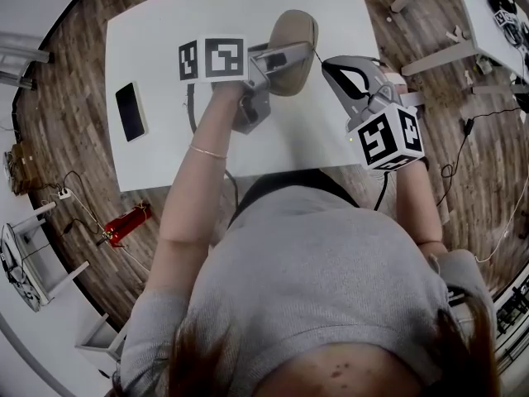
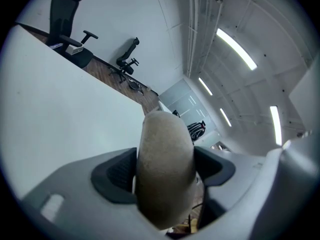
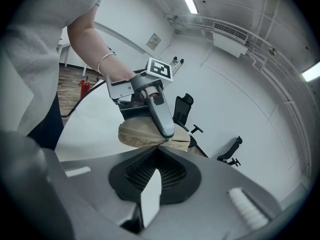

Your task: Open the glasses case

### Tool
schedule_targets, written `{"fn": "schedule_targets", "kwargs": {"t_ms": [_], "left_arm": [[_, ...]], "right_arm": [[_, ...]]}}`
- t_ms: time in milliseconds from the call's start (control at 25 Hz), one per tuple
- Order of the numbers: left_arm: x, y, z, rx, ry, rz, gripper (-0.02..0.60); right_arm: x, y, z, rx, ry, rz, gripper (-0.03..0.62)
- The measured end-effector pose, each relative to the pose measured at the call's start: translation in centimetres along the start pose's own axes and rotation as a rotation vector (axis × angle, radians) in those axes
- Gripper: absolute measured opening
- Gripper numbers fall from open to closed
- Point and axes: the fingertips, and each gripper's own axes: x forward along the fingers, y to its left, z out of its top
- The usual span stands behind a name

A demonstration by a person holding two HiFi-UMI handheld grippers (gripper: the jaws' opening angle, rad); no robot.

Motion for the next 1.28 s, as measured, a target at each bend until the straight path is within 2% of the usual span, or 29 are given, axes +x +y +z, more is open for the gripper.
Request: {"fn": "schedule_targets", "kwargs": {"t_ms": [200, 360, 520, 800, 1280], "left_arm": [[0.2, 0.1, 0.2, -0.025, -0.019, 0.011, 0.357], [-0.3, 1.0, 1.5, -0.096, -0.093, 0.027, 0.356], [-0.2, 1.3, 2.3, -0.104, -0.116, 0.067, 0.356], [-0.2, 2.6, 3.7, -0.196, -0.202, 0.105, 0.356], [0.2, 3.1, 4.1, -0.231, -0.236, 0.169, 0.356]], "right_arm": [[0.1, 0.6, 0.5, -0.019, 0.002, 0.013, 0.005], [0.4, 2.4, 1.3, -0.023, -0.027, 0.059, 0.005], [0.9, 3.8, 1.7, -0.008, -0.043, 0.090, 0.005], [2.0, 5.3, 1.7, -0.003, -0.054, 0.153, 0.006], [5.1, 7.3, 2.2, 0.127, -0.116, 0.194, 0.006]]}}
